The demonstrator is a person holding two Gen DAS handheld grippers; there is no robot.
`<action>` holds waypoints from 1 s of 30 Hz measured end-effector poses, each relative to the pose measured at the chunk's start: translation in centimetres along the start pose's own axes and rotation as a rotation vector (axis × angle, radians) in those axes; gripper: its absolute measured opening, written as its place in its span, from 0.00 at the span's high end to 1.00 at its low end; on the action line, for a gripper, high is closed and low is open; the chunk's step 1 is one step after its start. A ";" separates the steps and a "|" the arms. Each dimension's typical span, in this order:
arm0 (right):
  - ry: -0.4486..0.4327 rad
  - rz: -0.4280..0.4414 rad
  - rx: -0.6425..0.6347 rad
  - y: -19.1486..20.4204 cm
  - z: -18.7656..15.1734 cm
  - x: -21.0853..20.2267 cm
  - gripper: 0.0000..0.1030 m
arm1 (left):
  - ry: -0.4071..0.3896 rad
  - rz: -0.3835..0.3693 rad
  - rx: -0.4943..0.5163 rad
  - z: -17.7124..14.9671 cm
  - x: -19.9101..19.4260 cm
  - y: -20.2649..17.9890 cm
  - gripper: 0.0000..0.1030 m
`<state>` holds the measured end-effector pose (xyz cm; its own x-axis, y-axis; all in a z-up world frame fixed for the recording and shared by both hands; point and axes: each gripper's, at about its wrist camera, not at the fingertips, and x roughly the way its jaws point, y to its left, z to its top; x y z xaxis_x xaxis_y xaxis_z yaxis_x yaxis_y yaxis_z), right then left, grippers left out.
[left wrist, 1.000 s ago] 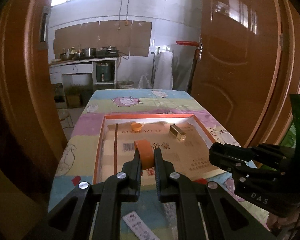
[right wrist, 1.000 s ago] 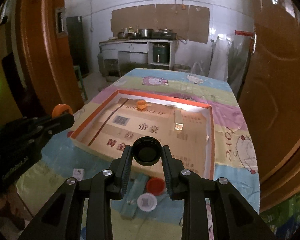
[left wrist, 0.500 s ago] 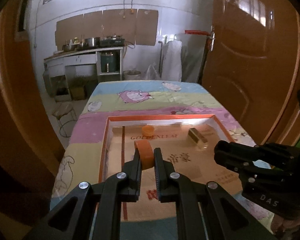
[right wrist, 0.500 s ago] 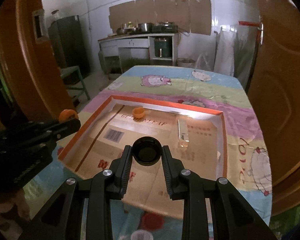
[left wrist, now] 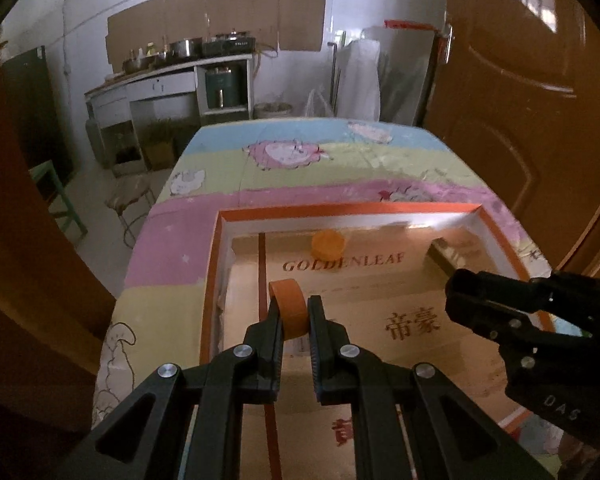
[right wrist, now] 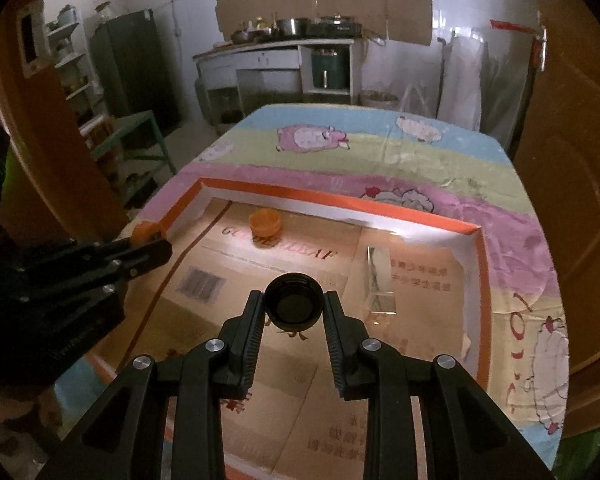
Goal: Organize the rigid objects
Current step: 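Carry the orange cap and black cap over the cardboard tray with both tools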
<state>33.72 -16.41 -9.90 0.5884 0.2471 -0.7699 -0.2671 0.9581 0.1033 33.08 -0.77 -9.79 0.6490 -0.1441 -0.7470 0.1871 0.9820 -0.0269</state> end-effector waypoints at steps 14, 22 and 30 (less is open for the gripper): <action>0.063 0.004 0.016 -0.5 -0.2 3.2 0.71 | 0.054 0.020 0.028 -0.7 2.6 -0.2 0.89; 0.095 -0.004 0.005 -0.2 -0.6 4.3 0.70 | 0.079 -0.010 0.019 -1.3 3.4 0.3 0.89; 0.088 -0.021 -0.010 0.1 -0.8 4.4 0.70 | 0.078 -0.026 0.025 -1.5 3.4 0.3 0.82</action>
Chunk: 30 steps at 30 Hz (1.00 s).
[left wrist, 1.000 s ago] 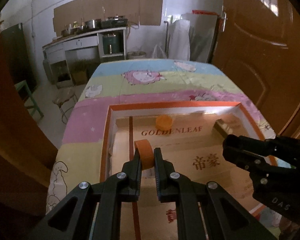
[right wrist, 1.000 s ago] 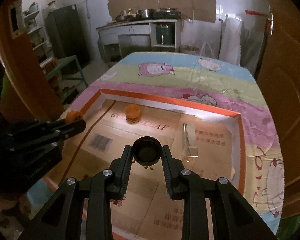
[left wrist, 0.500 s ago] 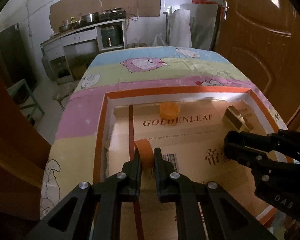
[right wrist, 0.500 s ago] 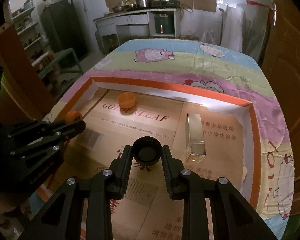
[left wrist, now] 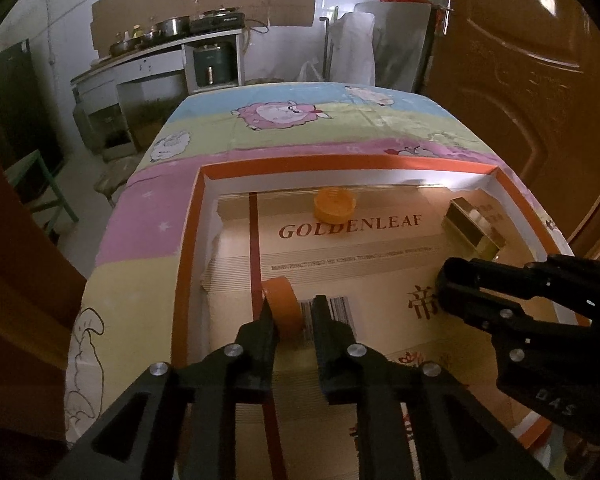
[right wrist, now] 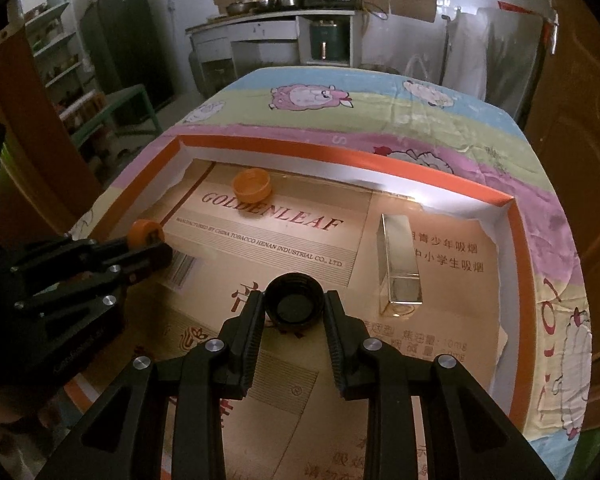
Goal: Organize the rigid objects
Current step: 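Carry the orange cap and black cap over the cardboard tray with both tools, then open the left tool to drop the orange cap while the right tool releases the black cap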
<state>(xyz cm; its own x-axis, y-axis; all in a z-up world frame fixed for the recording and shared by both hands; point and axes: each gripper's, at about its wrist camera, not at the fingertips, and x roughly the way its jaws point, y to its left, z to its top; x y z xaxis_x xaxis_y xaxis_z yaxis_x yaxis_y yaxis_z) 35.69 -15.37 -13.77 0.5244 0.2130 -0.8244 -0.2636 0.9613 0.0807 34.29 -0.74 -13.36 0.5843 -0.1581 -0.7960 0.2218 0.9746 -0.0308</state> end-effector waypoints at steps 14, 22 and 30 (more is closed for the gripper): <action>-0.003 -0.002 0.007 0.0 -0.1 -0.2 0.70 | -0.020 0.004 -0.001 -0.3 -0.8 -0.2 0.70; -0.010 -0.016 0.003 0.0 -0.4 -0.8 0.69 | -0.039 0.001 -0.007 -0.5 -1.9 0.0 0.70; -0.021 -0.028 0.003 -0.1 -0.8 -2.0 0.68 | -0.052 -0.010 -0.016 -0.9 -3.1 0.0 0.70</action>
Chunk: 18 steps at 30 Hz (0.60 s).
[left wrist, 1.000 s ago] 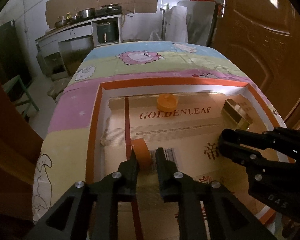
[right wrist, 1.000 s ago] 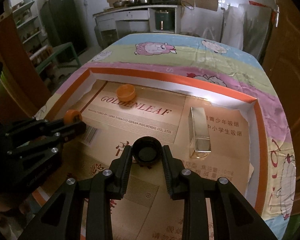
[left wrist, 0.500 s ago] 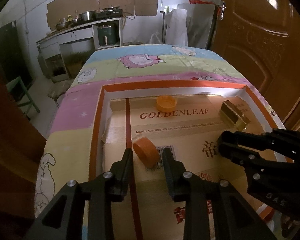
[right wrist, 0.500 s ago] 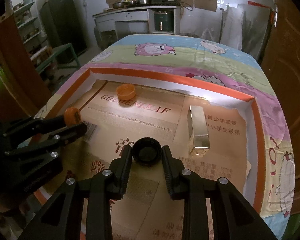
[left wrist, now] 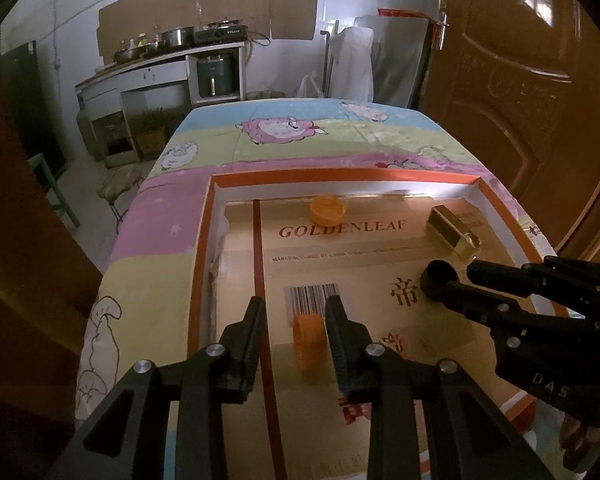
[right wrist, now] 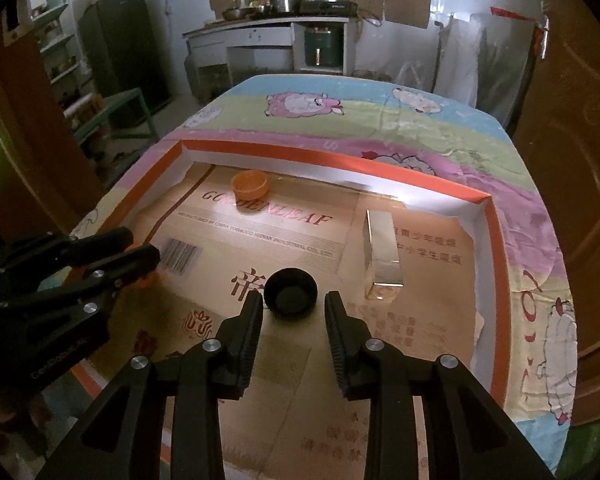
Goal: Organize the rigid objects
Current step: 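Open the left tool to drop the orange cap while the right tool releases the black cap, then move both tools back from the tray toward the items on the tablecloth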
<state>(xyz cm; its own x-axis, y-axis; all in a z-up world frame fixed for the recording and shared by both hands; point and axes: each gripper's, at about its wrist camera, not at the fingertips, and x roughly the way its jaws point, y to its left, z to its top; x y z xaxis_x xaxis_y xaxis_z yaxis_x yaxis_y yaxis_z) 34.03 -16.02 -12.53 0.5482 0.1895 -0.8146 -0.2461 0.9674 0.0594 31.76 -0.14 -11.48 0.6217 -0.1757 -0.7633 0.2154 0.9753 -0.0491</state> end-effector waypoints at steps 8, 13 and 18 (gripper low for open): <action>-0.022 -0.008 0.009 0.1 -0.4 -2.1 0.67 | -0.030 -0.017 -0.023 -0.4 -2.0 0.2 0.70; -0.045 -0.004 0.027 0.0 -1.1 -3.9 0.67 | -0.057 -0.029 -0.039 -1.1 -3.8 0.2 0.70; -0.064 0.003 0.072 -0.3 -2.5 -5.8 0.67 | -0.092 -0.049 -0.058 -1.9 -6.0 0.2 0.70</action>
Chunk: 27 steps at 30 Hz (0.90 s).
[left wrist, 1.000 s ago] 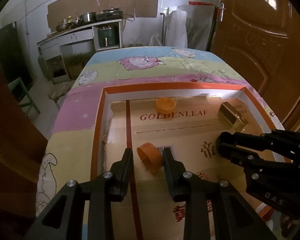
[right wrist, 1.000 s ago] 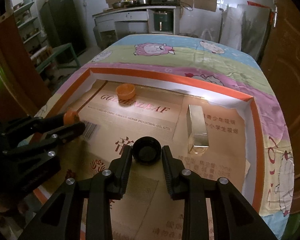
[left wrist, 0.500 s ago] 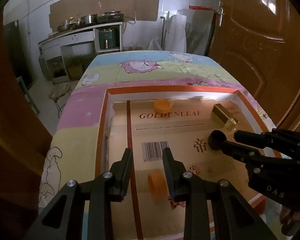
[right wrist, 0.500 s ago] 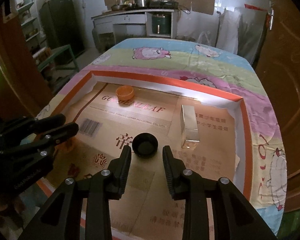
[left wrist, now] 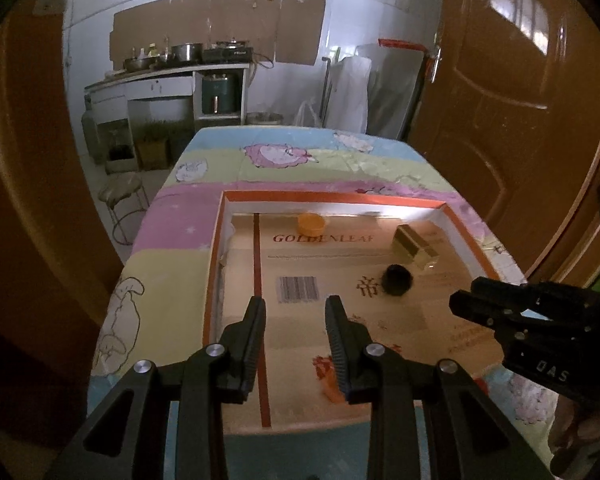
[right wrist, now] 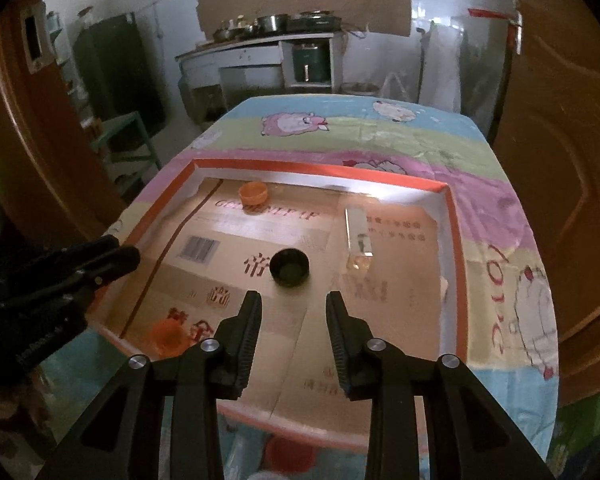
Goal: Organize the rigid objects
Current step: 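Move both tools back from the tray toward the items on the tablecloth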
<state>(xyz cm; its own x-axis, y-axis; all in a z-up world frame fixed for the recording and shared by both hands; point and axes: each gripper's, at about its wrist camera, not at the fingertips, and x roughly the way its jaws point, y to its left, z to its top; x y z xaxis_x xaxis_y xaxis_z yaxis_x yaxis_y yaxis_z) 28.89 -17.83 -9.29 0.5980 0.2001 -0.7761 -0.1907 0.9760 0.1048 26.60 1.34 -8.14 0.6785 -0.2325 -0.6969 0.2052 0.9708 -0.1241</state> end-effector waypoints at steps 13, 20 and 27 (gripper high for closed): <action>-0.025 -0.010 0.058 -0.6 -3.2 -4.2 0.67 | -0.080 -0.034 -0.023 -1.7 -5.2 -1.1 0.70; -0.043 -0.021 0.043 0.3 -4.3 -6.4 0.67 | -0.114 -0.031 -0.028 -2.7 -7.9 -1.7 0.70; -0.068 -0.028 0.028 1.6 -5.7 -8.8 0.67 | -0.131 -0.036 -0.033 -3.9 -9.6 -2.5 0.70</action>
<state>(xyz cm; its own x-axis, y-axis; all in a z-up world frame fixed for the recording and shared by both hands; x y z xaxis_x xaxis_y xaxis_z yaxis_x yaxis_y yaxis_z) 18.89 -18.56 -5.78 0.6544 0.1776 -0.7350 -0.1522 0.9831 0.1020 16.85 1.39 -3.85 0.7578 -0.2711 -0.5935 0.2095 0.9625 -0.1722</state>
